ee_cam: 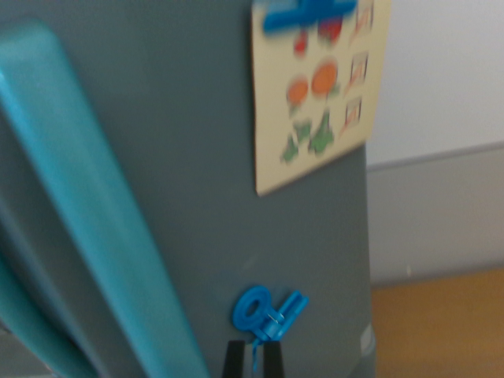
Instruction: Close fridge door
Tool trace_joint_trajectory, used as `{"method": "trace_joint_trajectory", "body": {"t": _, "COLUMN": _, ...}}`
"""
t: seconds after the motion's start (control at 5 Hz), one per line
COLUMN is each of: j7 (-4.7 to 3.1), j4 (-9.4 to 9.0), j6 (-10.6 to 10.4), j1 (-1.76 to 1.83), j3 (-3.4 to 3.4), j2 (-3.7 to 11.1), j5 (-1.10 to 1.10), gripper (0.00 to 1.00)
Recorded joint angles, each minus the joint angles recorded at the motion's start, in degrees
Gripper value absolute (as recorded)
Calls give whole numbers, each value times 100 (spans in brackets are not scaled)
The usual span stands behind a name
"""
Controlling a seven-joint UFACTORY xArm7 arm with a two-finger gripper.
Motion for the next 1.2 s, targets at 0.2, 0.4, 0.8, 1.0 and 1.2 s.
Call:
{"method": "trace_joint_trajectory", "body": {"t": 0.2, "j7": 0, "j4": 0, "j6": 0, "j1": 0, "j3": 0, "j2": 0, "j5": 0, "gripper": 100}}
{"method": "trace_joint_trajectory", "body": {"t": 0.4, "j7": 0, "j4": 149, "j6": -1, "j1": 0, "j3": 0, "j2": 381, "j5": 0, "gripper": 100}}
{"method": "trace_joint_trajectory", "body": {"t": 0.8, "j7": 0, "j4": 323, "j6": -2, "j1": 0, "j3": 16, "j2": 690, "j5": 0, "gripper": 100}}
{"method": "trace_joint_trajectory", "body": {"t": 1.0, "j7": 0, "j4": 323, "j6": -2, "j1": 0, "j3": 16, "j2": 690, "j5": 0, "gripper": 100}}
{"method": "trace_joint_trajectory", "body": {"t": 1.2, "j7": 0, "j4": 486, "j6": -3, "j1": 1, "j3": 84, "j2": 969, "j5": 0, "gripper": 100}}
